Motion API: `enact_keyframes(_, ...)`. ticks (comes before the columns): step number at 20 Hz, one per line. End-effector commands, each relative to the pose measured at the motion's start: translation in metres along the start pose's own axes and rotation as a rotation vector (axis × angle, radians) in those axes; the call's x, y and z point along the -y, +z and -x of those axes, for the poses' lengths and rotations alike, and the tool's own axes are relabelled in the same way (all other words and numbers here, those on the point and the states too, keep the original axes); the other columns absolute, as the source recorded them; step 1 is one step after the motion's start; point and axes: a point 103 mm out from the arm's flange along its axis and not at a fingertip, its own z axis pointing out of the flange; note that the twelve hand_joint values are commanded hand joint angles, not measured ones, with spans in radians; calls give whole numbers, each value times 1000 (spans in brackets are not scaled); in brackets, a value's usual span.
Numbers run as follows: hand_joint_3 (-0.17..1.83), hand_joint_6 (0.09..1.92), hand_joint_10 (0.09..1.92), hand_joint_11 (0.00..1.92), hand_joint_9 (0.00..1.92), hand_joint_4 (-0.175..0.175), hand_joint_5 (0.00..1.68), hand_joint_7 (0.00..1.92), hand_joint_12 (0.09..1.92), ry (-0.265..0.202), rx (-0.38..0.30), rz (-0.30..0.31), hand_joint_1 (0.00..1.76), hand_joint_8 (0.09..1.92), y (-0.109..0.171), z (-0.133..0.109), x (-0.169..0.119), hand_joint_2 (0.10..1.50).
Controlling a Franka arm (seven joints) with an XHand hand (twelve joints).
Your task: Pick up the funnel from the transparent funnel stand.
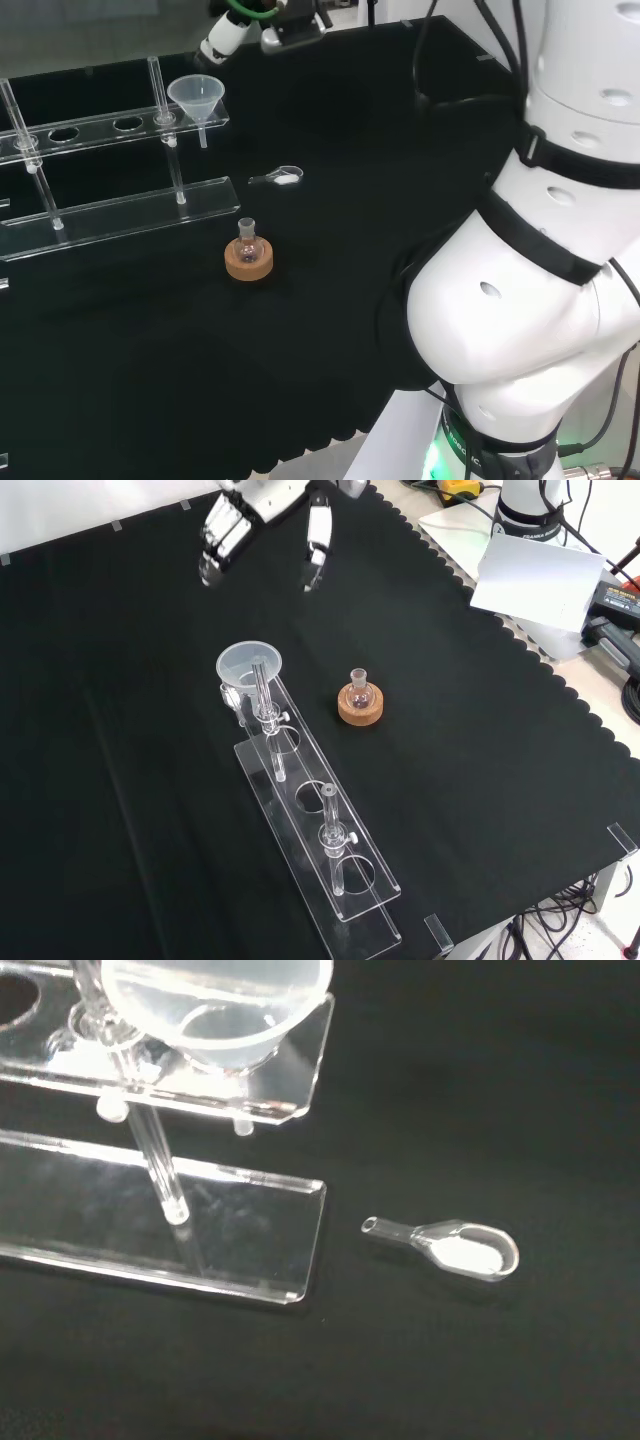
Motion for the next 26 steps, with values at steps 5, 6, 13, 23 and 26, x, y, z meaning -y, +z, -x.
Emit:
enact_keyframes(5,239,87,806,396,280,-12,209,18,1439,-21,38,-80,579,706,33,-38,-38,764)
enact_keyframes(6,242,87,810,396,274,-12,208,18,1441,-22,41,-79,582,708,33,-40,-39,761)
enact_keyframes(13,250,87,817,386,241,-15,201,11,1443,-22,57,-92,608,712,41,-50,-47,746)
enact_keyframes(23,287,87,851,383,202,-11,181,0,1448,-32,40,-103,654,641,47,-47,-57,719)
enact_keyframes(26,303,87,861,383,185,-9,179,0,1448,-32,48,-111,662,622,51,-50,-67,712)
